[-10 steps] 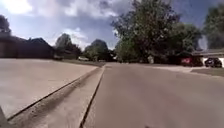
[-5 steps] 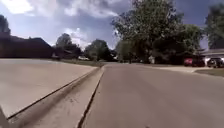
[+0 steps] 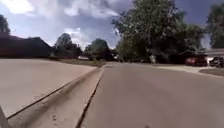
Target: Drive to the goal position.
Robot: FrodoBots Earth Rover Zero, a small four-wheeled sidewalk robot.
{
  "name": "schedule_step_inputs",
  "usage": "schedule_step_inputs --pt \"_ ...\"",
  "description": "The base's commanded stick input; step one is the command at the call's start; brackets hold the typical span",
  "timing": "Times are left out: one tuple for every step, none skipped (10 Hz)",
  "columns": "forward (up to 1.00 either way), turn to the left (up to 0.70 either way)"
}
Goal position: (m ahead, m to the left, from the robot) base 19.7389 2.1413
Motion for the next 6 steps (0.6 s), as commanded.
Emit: schedule_step_inputs --pt "1.00 -0.09" --pt "1.00 0.00" --pt "1.00 0.00" --pt "1.00 0.00" --pt "1.00 0.00" --pt "1.00 0.00"
